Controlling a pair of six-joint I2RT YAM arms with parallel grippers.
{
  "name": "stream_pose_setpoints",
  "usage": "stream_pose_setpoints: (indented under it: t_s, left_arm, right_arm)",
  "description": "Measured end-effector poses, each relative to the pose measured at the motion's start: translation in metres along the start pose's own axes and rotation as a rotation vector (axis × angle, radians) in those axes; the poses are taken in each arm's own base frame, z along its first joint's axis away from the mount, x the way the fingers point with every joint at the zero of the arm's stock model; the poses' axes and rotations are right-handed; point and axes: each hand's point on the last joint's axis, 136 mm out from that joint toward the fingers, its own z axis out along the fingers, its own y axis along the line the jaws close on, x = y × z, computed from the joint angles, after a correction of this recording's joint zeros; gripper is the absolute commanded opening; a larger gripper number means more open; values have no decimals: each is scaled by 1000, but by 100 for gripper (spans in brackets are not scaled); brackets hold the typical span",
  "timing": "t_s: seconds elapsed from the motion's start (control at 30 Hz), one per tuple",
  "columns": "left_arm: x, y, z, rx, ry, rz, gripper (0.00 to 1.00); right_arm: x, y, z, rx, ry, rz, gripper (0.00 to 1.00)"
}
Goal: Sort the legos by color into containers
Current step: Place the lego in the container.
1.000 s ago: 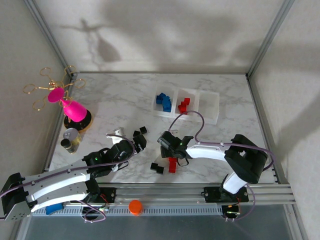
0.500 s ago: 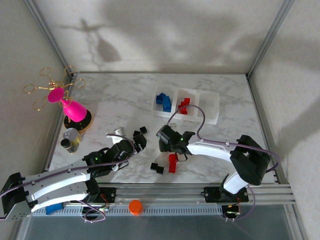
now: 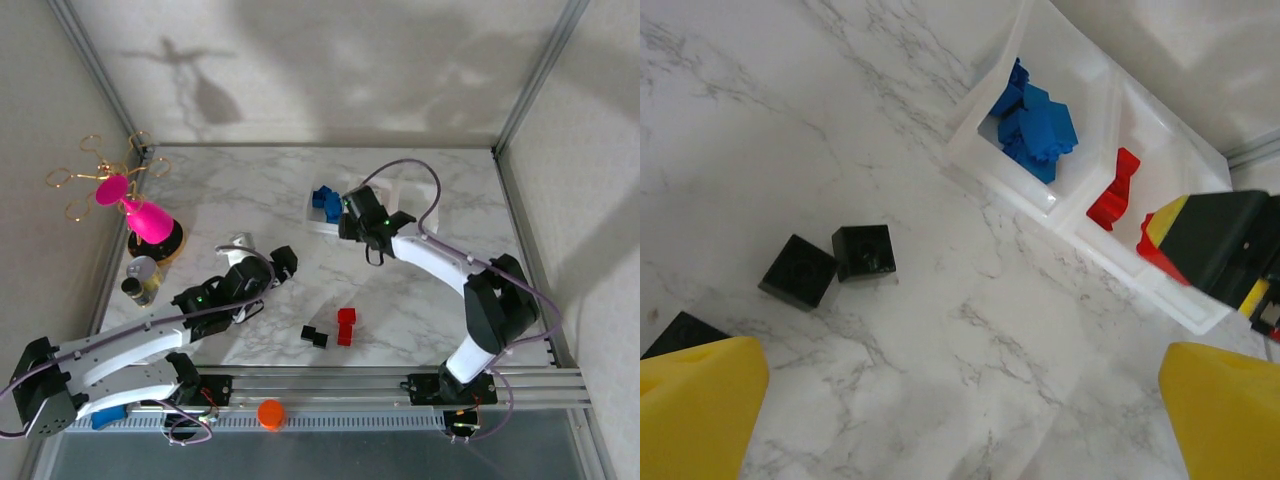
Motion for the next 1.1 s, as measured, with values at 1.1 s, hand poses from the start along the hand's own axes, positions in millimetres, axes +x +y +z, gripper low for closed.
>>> stream_pose_setpoints:
  t_s: [1.1]
  left_arm:
    - [-6, -29, 34, 43, 62, 18, 99]
  right_arm:
    - [-79, -42, 93, 110, -15, -19, 79]
